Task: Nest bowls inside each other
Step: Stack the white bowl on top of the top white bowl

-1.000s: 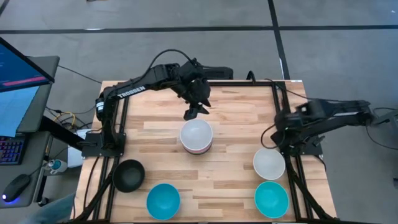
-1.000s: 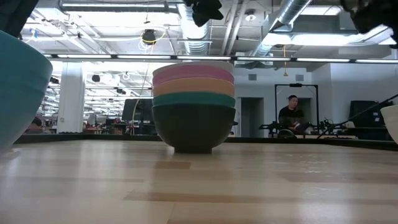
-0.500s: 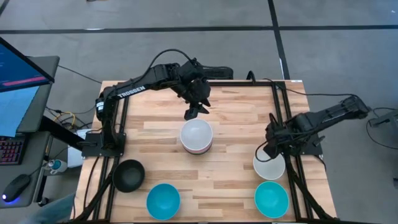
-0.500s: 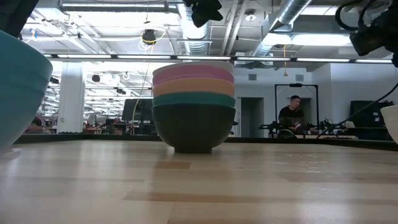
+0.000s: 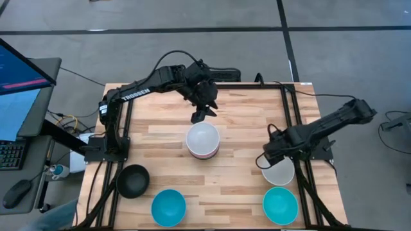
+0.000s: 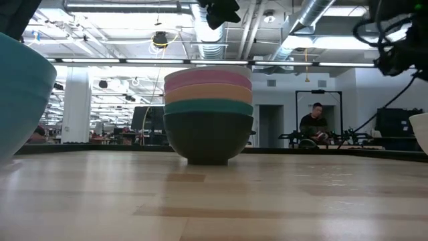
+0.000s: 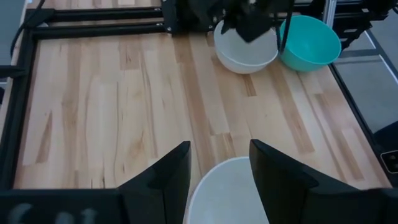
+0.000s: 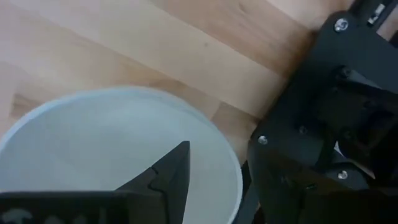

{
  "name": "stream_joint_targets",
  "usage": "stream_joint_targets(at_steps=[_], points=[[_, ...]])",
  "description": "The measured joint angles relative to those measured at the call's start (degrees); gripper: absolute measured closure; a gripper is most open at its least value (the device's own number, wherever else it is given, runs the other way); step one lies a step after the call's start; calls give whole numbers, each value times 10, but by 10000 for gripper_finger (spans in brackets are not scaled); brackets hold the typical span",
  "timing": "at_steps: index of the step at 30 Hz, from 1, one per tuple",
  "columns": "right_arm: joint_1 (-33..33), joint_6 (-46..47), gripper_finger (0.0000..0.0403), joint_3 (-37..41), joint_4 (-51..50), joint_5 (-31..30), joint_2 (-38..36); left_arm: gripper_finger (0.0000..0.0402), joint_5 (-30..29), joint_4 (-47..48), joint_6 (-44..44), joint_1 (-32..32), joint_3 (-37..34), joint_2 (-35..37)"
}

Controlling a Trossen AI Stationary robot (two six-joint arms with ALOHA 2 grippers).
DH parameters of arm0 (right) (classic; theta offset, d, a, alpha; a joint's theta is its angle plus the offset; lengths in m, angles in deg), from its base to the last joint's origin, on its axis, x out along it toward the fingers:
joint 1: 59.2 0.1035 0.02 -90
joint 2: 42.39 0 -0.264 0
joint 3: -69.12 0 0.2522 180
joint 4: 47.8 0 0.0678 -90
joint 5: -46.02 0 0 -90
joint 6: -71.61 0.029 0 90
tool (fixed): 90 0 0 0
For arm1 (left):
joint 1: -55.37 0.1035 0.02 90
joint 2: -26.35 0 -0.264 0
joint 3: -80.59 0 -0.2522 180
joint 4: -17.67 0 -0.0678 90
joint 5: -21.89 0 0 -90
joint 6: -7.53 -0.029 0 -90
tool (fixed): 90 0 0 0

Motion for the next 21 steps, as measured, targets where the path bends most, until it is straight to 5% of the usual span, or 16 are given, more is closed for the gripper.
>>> stream_joint_targets(at_steps=[13, 21], points=[[-67, 14, 221, 0, 17, -7, 67, 247, -1, 18, -19, 0, 0, 0], [-62, -28, 221, 0, 132, 14, 74, 247, -1, 36, -40, 0, 0, 0]])
